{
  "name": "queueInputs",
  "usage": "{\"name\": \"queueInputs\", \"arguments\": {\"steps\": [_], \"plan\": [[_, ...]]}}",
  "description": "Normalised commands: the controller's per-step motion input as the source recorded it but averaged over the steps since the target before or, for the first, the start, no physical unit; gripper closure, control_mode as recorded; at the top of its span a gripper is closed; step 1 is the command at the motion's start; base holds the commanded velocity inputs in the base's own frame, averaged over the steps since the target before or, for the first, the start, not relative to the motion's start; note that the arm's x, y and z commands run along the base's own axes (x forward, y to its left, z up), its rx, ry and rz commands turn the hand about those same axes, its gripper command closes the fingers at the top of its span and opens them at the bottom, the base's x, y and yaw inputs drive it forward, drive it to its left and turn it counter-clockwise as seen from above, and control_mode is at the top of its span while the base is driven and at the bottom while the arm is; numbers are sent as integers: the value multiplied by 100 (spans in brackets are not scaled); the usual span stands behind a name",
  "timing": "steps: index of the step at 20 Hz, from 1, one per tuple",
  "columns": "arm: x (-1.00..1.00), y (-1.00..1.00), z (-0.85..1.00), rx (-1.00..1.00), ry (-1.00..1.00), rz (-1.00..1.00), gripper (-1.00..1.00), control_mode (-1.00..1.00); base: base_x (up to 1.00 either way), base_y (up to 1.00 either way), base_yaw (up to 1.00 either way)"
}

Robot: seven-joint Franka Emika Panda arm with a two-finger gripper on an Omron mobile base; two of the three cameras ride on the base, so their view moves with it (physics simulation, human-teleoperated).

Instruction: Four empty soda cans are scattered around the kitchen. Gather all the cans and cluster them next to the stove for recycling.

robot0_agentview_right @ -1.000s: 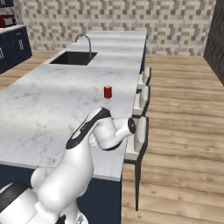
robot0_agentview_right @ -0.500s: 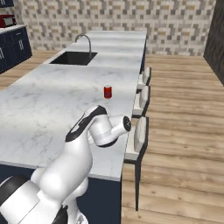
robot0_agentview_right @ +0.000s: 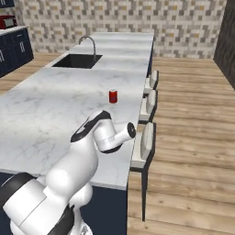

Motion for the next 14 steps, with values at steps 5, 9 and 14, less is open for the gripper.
{"name": "queueInputs", "arguments": {"steps": [5, 9, 14], "plan": [[18, 1, -12, 0, 4, 0, -100, -100, 0, 0, 0], [16, 0, -14, 0, 5, 0, -100, -100, 0, 0, 0], [18, 0, -15, 0, 5, 0, -100, -100, 0, 0, 0]]}}
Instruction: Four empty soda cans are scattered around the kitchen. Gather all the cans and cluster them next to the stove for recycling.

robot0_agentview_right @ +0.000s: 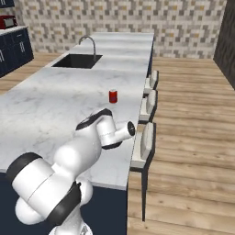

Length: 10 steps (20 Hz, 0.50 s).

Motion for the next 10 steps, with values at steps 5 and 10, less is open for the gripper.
{"name": "queueInputs", "arguments": {"steps": [5, 10], "plan": [[23, 0, -14, 0, 3, 0, -100, -100, 0, 0, 0], [23, 0, -16, 0, 3, 0, -100, -100, 0, 0, 0]]}}
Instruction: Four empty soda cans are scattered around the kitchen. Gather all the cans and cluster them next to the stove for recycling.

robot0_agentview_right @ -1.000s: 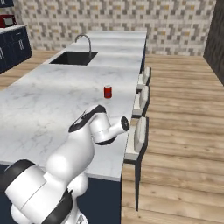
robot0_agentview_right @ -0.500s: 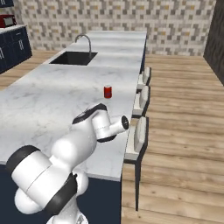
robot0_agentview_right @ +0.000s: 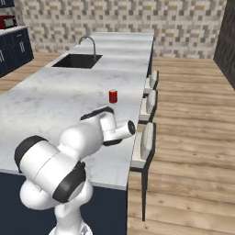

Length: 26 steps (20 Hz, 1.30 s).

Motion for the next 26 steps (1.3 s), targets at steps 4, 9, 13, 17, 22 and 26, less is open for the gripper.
{"name": "queueInputs", "arguments": {"steps": [4, 9, 13, 17, 22, 26], "plan": [[19, 0, -17, 0, 3, 0, -100, -100, 0, 0, 0], [22, 0, -18, 0, 2, 0, -100, -100, 0, 0, 0], [26, 0, -15, 0, 1, 0, -100, -100, 0, 0, 0], [12, 1, -13, 0, 3, 0, -100, -100, 0, 0, 0], [0, 4, -10, 0, 6, 0, -100, -100, 0, 0, 0], [0, 11, -7, 0, 5, 0, -100, -100, 0, 0, 0]]}}
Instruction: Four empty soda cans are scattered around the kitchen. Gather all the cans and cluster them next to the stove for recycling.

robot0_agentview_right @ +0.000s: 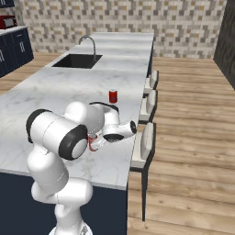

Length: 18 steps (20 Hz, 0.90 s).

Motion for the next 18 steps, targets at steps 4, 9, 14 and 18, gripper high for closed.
{"name": "queueInputs", "arguments": {"steps": [4, 9, 14, 18], "plan": [[0, 17, -3, 0, 4, 0, -100, -100, 0, 0, 0], [0, 12, 0, 0, 2, 0, -100, -100, 0, 0, 0], [0, 9, 0, 0, 1, 0, -100, -100, 0, 0, 0], [0, 9, -1, 0, 2, 0, -100, -100, 0, 0, 0]]}}
